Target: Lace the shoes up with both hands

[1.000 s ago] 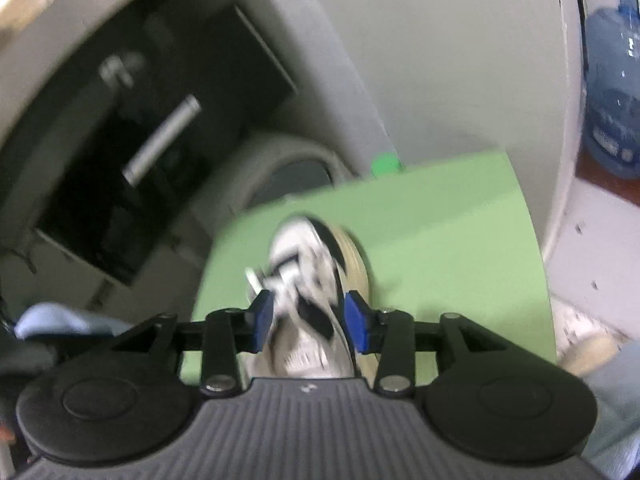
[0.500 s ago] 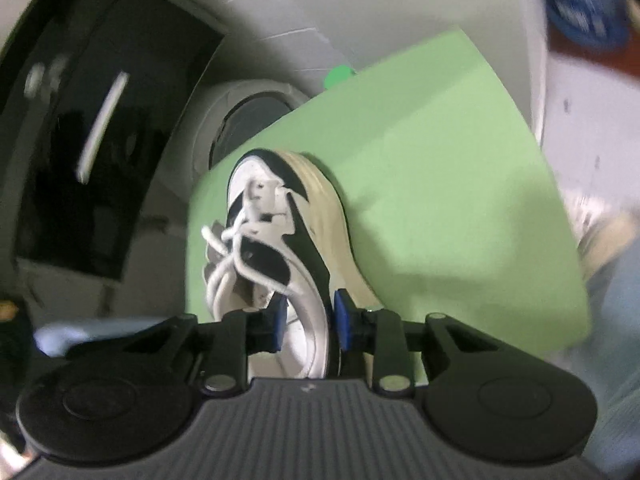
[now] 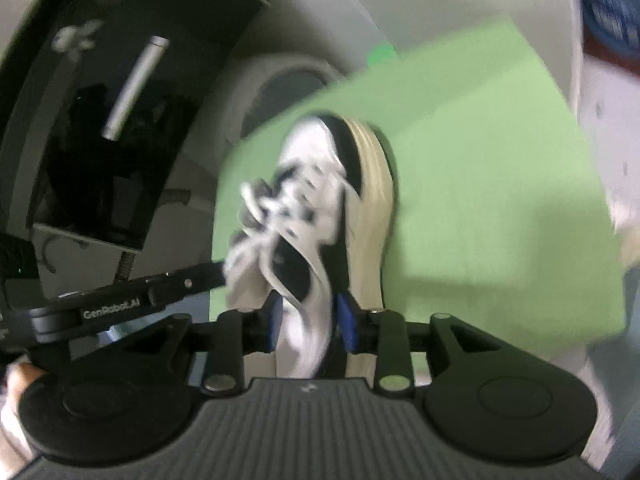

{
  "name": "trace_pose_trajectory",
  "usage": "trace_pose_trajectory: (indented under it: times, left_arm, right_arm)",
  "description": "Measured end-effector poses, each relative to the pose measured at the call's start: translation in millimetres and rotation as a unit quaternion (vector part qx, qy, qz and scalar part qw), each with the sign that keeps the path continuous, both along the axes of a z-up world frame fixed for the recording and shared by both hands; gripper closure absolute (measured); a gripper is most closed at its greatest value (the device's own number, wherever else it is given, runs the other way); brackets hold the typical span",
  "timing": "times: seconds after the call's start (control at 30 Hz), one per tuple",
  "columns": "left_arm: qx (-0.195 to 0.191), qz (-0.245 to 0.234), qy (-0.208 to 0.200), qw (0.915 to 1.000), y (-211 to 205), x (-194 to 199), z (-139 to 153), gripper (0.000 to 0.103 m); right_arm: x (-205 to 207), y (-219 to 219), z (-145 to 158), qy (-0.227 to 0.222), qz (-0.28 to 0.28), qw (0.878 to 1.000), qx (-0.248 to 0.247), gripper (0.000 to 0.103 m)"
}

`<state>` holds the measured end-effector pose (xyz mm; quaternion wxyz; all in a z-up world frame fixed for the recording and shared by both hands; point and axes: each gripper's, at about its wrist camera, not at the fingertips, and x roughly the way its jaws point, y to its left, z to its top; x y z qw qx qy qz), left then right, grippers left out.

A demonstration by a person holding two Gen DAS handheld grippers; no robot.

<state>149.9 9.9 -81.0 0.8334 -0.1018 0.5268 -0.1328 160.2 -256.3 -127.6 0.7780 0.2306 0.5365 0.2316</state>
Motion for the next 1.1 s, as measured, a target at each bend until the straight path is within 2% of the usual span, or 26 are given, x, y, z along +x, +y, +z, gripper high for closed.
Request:
trace_pose_trajectory:
  times: [0.07, 0.13, 0.23, 0.3, 0.37, 0.43, 0.47, 0.6, 0.77, 0.9, 0.93, 1.0, 1.1]
  left_arm:
    - [-0.007, -0.016, -0.019, 0.9997, -3.2, -5.1, 9.5, 0.059]
    - [-0.003, -0.031, -0.041, 0.9987, -9.7, -11.9, 18.2, 0.049]
    - [0.006, -0.052, -0.073, 0.996, -18.0, -21.7, 31.5, 0.039]
    - [0.01, -0.056, -0.097, 0.9936, -20.6, -28.5, 40.6, 0.034]
    - [0.011, -0.042, -0.127, 0.991, -17.9, -36.0, 49.8, 0.017]
    - [0.014, -0.031, -0.146, 0.9887, -15.7, -42.1, 57.7, 0.014]
    - [0.017, -0.029, -0.146, 0.9887, -14.9, -43.8, 60.5, 0.013]
    - [0.027, -0.019, -0.146, 0.9887, -12.0, -50.7, 71.4, 0.011]
    - [0.038, -0.006, -0.143, 0.989, -7.5, -58.9, 85.0, 0.011]
    - [0.052, 0.0, -0.157, 0.9861, -2.4, -67.4, 100.6, 0.011]
    - [0.059, -0.003, -0.165, 0.9846, -1.9, -69.2, 104.4, 0.011]
    - [0.072, -0.018, -0.166, 0.9833, -1.4, -70.5, 111.2, 0.012]
    - [0.107, -0.065, -0.143, 0.9818, -5.5, -70.0, 115.5, 0.012]
  right_arm:
    - [-4.0, 3.3, 17.2, -0.049, 0.013, 0.999, -0.013, 0.062]
    - [-9.5, 7.7, 33.6, -0.088, 0.027, 0.995, -0.033, 0.052]
    - [-20.3, 13.8, 54.3, -0.121, 0.049, 0.989, -0.065, 0.023]
    - [-28.5, 14.7, 69.2, -0.139, 0.063, 0.985, -0.083, 0.021]
    - [-36.4, 12.8, 82.1, -0.153, 0.066, 0.981, -0.096, 0.016]
    - [-43.2, 9.2, 94.6, -0.163, 0.061, 0.979, -0.108, 0.003]
    - [-46.3, 7.4, 100.8, -0.168, 0.058, 0.977, -0.114, 0.001]
    - [-61.5, 4.6, 124.4, -0.191, 0.044, 0.965, -0.174, 0.0]
    - [-80.4, 8.6, 146.5, -0.201, 0.034, 0.94, -0.272, 0.0]
    - [-93.8, 11.8, 156.7, -0.197, 0.044, 0.927, -0.316, 0.0]
    - [-95.8, 12.9, 158.5, -0.196, 0.045, 0.925, -0.322, 0.0]
    - [-97.6, 12.6, 162.6, -0.188, 0.052, 0.93, -0.312, 0.0]
    - [-95.8, 12.5, 166.7, -0.17, 0.056, 0.935, -0.307, 0.0]
